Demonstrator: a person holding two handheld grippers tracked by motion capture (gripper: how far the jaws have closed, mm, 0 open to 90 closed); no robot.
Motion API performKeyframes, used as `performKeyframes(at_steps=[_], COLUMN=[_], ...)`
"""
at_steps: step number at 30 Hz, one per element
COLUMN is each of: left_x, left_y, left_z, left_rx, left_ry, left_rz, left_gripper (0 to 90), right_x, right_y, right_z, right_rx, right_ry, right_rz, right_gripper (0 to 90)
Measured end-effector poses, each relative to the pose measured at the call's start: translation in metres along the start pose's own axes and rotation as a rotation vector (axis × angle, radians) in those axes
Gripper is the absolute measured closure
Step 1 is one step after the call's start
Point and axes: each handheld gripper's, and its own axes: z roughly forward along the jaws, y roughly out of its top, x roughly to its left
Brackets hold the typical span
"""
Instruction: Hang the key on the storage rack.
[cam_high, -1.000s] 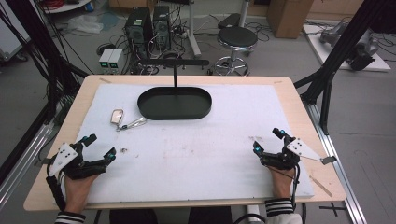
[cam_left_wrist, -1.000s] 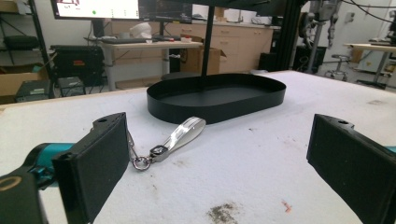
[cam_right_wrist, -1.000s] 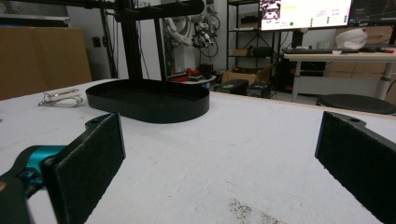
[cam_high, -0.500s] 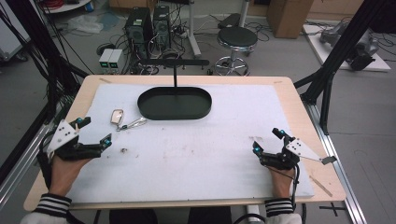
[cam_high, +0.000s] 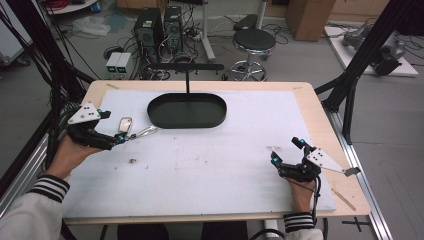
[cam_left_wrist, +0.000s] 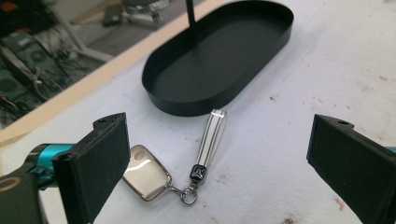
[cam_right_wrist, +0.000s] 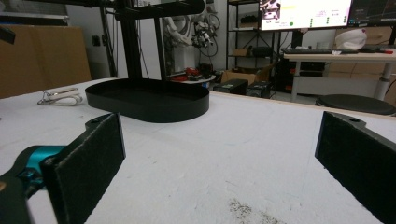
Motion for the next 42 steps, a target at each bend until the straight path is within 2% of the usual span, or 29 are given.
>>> performKeyframes(at_steps=[5,8,13,19,21,24,30,32,37,42], left_x=[0.009,0.013,0.021,0.024,0.026,0.028,0.032,0.032,0.03,0.029], left_y=[0.01,0.017,0.026,0.029,0.029,0.027,0.023,0.021,0.017,0.014], left_z=[0.014,0.025,0.042,0.058,0.063,0.072,0.09,0.094,0.105,0.111], left_rx=[0.081,0.133,0.218,0.3,0.343,0.365,0.445,0.458,0.53,0.559], left_ry=[-0.045,-0.056,-0.121,-0.163,-0.183,-0.208,-0.211,-0.212,-0.211,-0.215], left_rz=[0.037,0.073,0.112,0.153,0.162,0.151,0.162,0.156,0.183,0.175], left_gripper=[7.6,8.8,9.4,11.6,12.7,12.7,13.2,13.8,16.7,22.7], right_x=[0.0,0.0,0.0,0.0,0.0,0.0,0.0,0.0,0.0,0.0], right_y=[0.0,0.0,0.0,0.0,0.0,0.0,0.0,0.0,0.0,0.0], right_z=[0.0,0.0,0.0,0.0,0.0,0.0,0.0,0.0,0.0,-0.001], right_rx=[-0.001,0.0,0.0,-0.001,-0.002,-0.006,-0.002,-0.005,-0.005,-0.005], right_ry=[0.002,0.001,0.002,0.002,0.002,0.001,0.0,0.001,0.001,0.001], right_rz=[-0.001,-0.002,-0.005,0.001,-0.001,-0.006,-0.001,-0.006,0.003,0.002], right_gripper=[0.5,0.5,0.5,0.5,0.5,0.5,0.5,0.5,0.5,0.5])
